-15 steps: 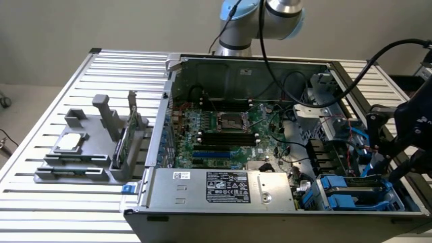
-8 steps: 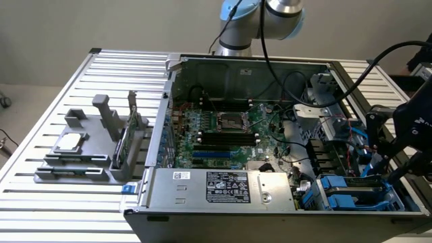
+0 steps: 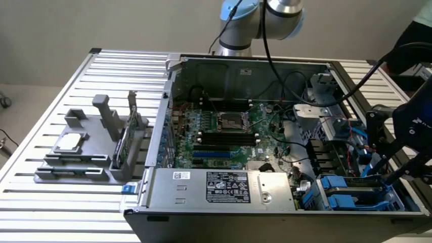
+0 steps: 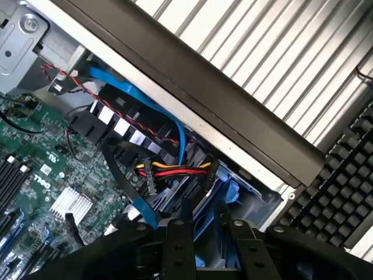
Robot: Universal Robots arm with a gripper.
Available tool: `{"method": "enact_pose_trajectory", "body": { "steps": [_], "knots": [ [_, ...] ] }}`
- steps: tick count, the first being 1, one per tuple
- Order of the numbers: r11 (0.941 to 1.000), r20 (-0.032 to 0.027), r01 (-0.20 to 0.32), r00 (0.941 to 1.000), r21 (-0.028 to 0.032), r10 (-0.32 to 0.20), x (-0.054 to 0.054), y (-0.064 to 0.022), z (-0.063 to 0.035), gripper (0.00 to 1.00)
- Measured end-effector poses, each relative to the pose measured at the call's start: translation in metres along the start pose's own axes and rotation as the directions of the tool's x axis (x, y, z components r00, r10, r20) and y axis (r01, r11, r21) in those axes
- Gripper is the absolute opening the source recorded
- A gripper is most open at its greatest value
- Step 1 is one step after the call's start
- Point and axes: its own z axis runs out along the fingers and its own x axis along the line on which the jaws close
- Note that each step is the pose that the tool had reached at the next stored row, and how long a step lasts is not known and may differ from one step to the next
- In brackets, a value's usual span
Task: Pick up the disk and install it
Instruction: 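Insert the first disk wire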
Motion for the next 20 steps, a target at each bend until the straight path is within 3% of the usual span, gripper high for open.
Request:
{"method": "enact_pose_trajectory", "body": {
  "steps": [6, 9, 12, 16, 20],
  "knots": [
    [0.9986, -0.0012, -0.053, 0.9986, 0.0008, 0.053, -0.0011, 0.0002, 0.0014, 0.29],
    [0.9984, -0.0064, -0.056, 0.9984, -0.0023, 0.056, -0.0037, 0.0012, 0.0021, 0.29],
    [0.9982, -0.0156, -0.06, 0.9981, -0.008, 0.06, -0.0057, 0.0017, 0.0033, 0.29],
    [0.9975, -0.0367, -0.068, 0.9971, -0.0211, 0.067, -0.0071, 0.0014, 0.0058, 0.29],
    [0.9958, -0.0446, -0.089, 0.9952, -0.0252, 0.087, -0.0083, 0.0005, 0.0091, 0.29]
  ]
}}
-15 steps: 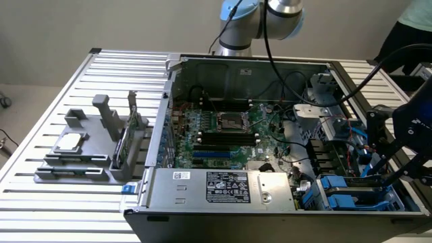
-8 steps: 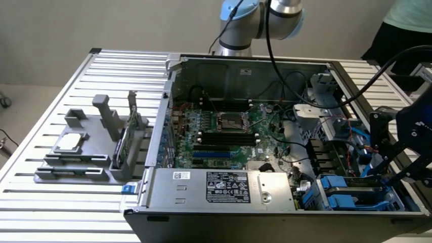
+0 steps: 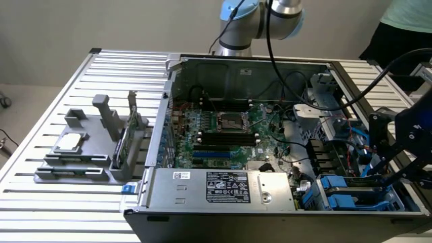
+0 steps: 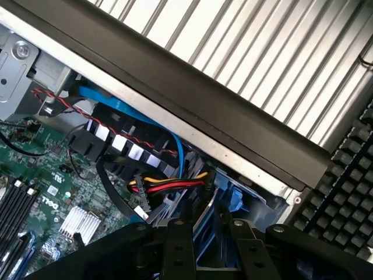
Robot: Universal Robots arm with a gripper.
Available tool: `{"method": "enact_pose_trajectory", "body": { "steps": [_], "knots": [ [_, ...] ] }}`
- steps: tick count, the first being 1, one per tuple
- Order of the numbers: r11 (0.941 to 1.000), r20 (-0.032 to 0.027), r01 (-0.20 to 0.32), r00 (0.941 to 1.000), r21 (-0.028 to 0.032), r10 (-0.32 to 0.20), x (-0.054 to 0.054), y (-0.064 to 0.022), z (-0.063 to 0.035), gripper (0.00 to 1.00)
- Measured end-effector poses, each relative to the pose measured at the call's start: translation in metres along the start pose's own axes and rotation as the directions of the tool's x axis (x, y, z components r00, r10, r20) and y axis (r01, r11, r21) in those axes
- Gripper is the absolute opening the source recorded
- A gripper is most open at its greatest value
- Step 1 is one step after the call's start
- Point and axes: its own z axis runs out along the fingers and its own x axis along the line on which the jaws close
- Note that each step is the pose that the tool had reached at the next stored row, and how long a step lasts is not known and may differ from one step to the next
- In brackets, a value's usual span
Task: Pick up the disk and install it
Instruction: 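Insert the first disk wire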
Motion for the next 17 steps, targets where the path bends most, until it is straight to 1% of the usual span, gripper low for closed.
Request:
{"method": "enact_pose_trajectory", "body": {
  "steps": [4, 7, 12, 17],
  "knots": [
    [0.9997, -0.0055, -0.024, 0.9997, -0.0039, 0.024, -0.0015, -0.001, 0.0036, 0.29],
    [0.9991, -0.0117, -0.041, 0.9991, -0.0078, 0.041, -0.0026, -0.0018, 0.0065, 0.29],
    [0.9982, -0.026, -0.058, 0.998, -0.0158, 0.057, -0.0044, -0.0026, 0.0075, 0.29],
    [0.9971, -0.038, -0.072, 0.9967, -0.0223, 0.071, -0.0064, -0.0031, 0.0074, 0.29]
  ]
}}
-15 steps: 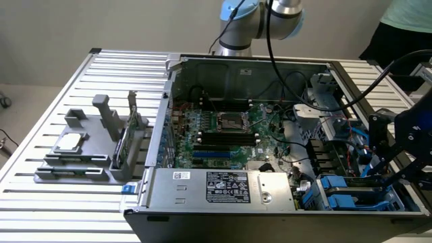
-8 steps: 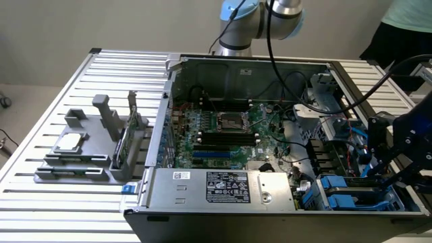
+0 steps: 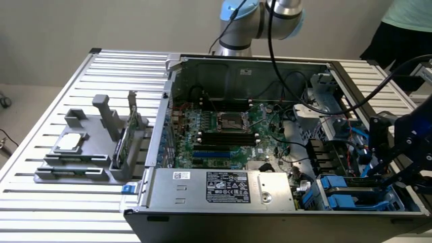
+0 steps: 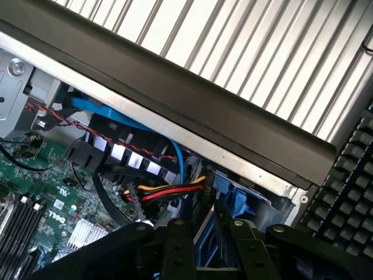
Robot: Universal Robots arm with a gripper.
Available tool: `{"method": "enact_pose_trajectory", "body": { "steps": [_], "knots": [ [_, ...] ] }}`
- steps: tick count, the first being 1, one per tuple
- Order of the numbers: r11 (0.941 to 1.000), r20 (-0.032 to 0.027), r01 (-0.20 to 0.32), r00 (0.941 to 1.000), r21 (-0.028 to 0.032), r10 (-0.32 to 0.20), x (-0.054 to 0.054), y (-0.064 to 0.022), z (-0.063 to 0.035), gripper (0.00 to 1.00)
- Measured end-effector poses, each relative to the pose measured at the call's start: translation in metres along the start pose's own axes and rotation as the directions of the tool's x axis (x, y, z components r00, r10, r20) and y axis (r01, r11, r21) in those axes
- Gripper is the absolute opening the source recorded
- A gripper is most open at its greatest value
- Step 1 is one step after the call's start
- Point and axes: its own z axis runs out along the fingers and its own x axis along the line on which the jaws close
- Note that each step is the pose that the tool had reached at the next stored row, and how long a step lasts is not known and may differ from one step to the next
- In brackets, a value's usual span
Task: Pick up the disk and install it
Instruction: 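Insert the first disk wire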
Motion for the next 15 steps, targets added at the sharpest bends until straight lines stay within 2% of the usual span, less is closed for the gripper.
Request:
{"method": "enact_pose_trajectory", "body": {
  "steps": [7, 12, 15],
  "knots": [
    [0.9999, -0.0195, -0.007, 0.9998, -0.0102, 0.007, -0.0054, 0.0026, -0.0001, 0.29],
    [0.9997, -0.0412, -0.015, 0.999, -0.0213, 0.014, -0.0075, 0.0022, -0.0002, 0.29],
    [0.9995, -0.0509, -0.019, 0.9986, -0.0262, 0.017, -0.0104, 0.0011, 0.0005, 0.29]
  ]
}}
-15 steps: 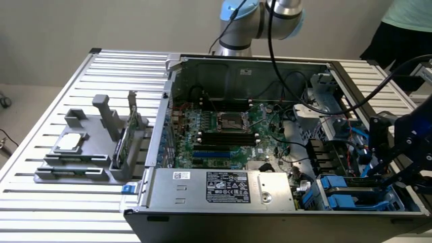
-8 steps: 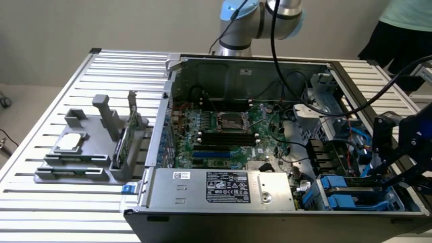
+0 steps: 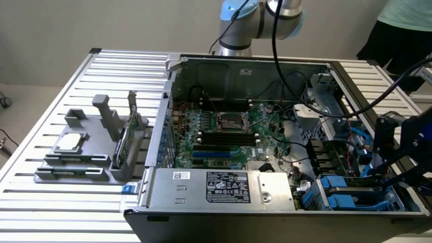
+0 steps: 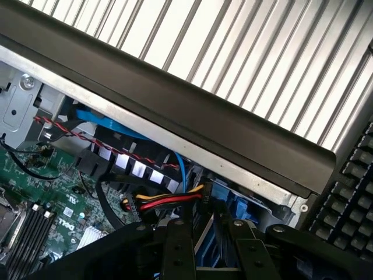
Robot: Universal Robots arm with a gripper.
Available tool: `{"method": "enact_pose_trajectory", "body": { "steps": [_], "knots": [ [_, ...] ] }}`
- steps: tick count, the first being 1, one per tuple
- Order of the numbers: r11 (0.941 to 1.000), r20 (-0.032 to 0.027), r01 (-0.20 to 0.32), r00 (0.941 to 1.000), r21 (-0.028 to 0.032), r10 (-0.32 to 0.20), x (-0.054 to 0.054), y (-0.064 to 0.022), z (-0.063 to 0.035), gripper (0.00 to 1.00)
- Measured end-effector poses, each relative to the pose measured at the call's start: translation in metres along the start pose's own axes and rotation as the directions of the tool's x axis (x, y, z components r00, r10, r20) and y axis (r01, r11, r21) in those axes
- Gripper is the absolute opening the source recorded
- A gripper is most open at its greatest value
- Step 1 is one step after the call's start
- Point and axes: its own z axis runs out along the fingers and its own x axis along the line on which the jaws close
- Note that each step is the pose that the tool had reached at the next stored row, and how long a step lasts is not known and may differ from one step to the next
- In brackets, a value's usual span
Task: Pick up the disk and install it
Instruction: 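Insert the first disk wire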
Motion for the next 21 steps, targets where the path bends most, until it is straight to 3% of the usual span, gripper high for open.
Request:
{"method": "enact_pose_trajectory", "body": {
  "steps": [6, 8, 15, 17, 21],
  "knots": [
    [0.9999, -0.0242, -0.004, 0.9997, -0.012, 0.004, -0.0051, -0.0011, 0.0025, 0.29],
    [0.9999, -0.0292, -0.005, 0.9996, -0.0144, 0.004, -0.0052, -0.001, 0.0027, 0.29],
    [0.9999, -0.0302, -0.006, 0.9995, -0.0144, 0.005, -0.0052, -0.0009, 0.0028, 0.29],
    [0.9999, -0.0304, -0.006, 0.9995, -0.0141, 0.006, -0.0052, -0.0009, 0.0028, 0.2],
    [0.9999, -0.0322, -0.01, 0.9994, -0.0098, 0.01, -0.0052, -0.0009, 0.0028, 0.18]
  ]
}}
